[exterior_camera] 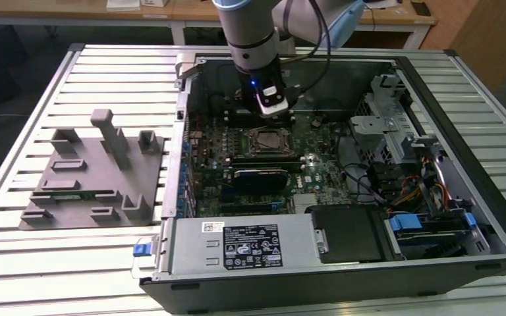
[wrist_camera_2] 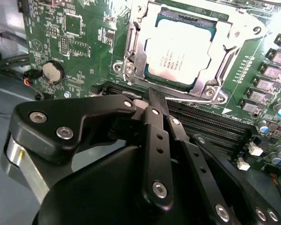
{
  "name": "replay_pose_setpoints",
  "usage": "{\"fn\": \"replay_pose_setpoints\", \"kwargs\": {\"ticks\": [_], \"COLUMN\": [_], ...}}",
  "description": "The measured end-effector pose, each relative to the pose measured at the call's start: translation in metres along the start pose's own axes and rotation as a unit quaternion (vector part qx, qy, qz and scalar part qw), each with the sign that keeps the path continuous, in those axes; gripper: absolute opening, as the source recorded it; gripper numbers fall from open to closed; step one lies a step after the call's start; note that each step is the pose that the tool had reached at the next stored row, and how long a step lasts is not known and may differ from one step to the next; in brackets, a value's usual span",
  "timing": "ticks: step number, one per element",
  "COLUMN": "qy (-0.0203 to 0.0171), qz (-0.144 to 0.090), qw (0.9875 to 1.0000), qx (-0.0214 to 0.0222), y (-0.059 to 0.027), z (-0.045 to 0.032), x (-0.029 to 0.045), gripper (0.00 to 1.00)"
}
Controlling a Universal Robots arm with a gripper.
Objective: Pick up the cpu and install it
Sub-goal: 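Install the first cpu locking lever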
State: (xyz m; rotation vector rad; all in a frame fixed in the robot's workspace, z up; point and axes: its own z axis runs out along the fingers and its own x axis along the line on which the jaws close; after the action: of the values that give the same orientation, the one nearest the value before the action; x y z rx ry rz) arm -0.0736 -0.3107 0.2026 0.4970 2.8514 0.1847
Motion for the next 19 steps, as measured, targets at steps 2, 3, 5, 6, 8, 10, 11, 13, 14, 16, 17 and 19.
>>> {"fn": "replay_pose_setpoints", "kwargs": {"ticks": [2, 3, 5, 6, 8, 10, 11, 13, 14, 16, 17, 19], "qy": [-0.0010, -0.0013, -0.0018, -0.0019, -0.0019, -0.0020, -0.0019, -0.0019, -0.0020, -0.0020, -0.0021, -0.0027], "qz": [0.005, 0.007, 0.009, 0.010, 0.010, 0.010, 0.010, 0.010, 0.010, 0.010, 0.010, 0.009], "qw": [1.0000, 1.0000, 1.0000, 0.9999, 0.9999, 0.9999, 0.9999, 0.9999, 0.9999, 0.9999, 0.9999, 0.9999], "qx": [0.0012, 0.0016, 0.0020, 0.0021, 0.0021, 0.0021, 0.0022, 0.0022, 0.0022, 0.0023, 0.0024, 0.0043], "y": [0.0014, 0.0022, 0.0037, 0.0042, 0.0045, 0.0046, 0.0046, 0.0045, 0.0045, 0.0047, 0.0047, 0.0047], "z": [0.0003, 0.0004, 0.0006, 0.0007, 0.0007, 0.0010, 0.0010, 0.0011, 0.0013, 0.0017, 0.0021, 0.0027], "x": [0.0006, 0.0009, 0.0015, 0.0016, 0.0020, 0.0022, 0.0026, 0.0038, 0.0043, 0.0053, 0.0057, 0.0062], "gripper": [0.11, 0.11, 0.11, 0.11, 0.11, 0.11, 0.11, 0.11, 0.11, 0.11, 0.11, 0.11]}}
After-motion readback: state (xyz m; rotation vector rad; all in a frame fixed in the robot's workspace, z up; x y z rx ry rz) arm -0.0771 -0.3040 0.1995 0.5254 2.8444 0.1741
